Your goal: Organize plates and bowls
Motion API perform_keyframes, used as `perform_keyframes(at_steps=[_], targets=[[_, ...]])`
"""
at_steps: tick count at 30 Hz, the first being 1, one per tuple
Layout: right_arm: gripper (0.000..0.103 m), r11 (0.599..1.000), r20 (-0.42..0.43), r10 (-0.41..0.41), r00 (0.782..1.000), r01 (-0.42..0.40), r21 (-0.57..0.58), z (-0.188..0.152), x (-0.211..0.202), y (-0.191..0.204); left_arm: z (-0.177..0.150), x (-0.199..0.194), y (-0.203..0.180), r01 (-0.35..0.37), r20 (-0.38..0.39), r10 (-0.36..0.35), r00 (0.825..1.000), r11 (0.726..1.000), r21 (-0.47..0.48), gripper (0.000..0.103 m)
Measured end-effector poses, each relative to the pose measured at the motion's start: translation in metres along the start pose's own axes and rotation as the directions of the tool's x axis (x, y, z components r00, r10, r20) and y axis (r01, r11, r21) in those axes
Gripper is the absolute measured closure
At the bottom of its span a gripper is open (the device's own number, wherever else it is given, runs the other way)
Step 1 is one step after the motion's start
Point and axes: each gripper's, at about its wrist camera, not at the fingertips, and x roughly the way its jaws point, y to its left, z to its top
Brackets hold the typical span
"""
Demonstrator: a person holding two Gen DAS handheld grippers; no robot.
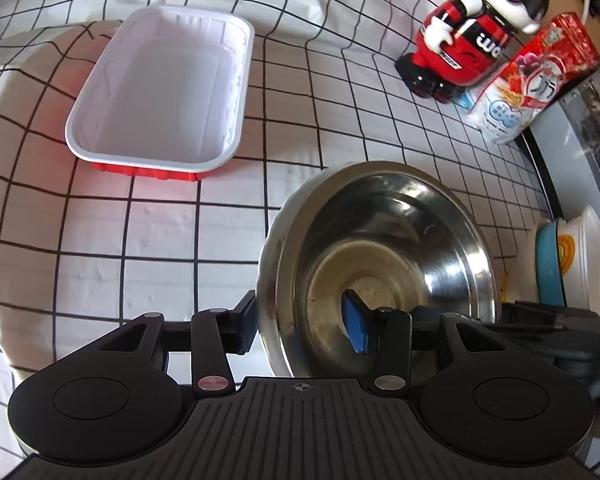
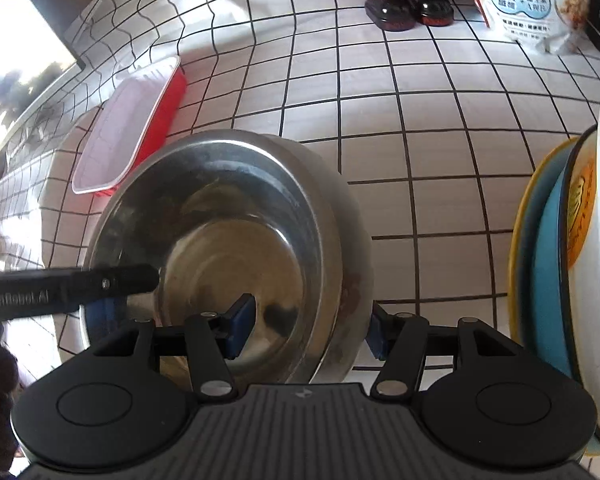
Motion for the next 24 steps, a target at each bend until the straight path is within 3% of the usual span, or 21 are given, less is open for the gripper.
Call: perform_keyframes(at_steps=[4,6,9,15,20,24], targets=[[0.045,1.0,0.021,-0.015,1.0,0.016,-0.024,0.001,-0.001,0.002,0.001,0.001,-0.002,-0.027,0.006,0.027,1.0,1.0,-0.015,0.067],[0.045,0.998,0.061,-0.038,0.997,0.041,-0.049,0.003,-0.007,0.004,0.001,0.001,0.001,-0.03,0.009,0.03,1.0,0.999,-0.04,0.072],[0.046,0.992,0.155,-0.06,0.986,0.077,-0.105,0.01,-0.024,0.01,-0.001,0.001,0.002,-0.032,0.009,0.033,0.999,0.997,-0.067,0.073],[0.042,0.982,0.329,-0.026,0.944,0.087,-0.17,0.024,-0.08,0.014,0.001,0.006,-0.011,-0.068,0.006,0.069,0.998,0.996,-0.053,0.071],[0.038,0.981,0.428,-0.052,0.902,0.126,-0.145,0.033,-0.124,-0.015,0.004,0.009,-0.021,-0.098,-0.004,0.097,0.995,0.994,-0.056,0.072],[0.032,0.975,0.465,-0.146,0.873,0.207,-0.083,0.028,-0.152,-0.058,0.003,-0.014,-0.035,-0.174,0.113,0.179,0.977,0.983,-0.054,0.071]])
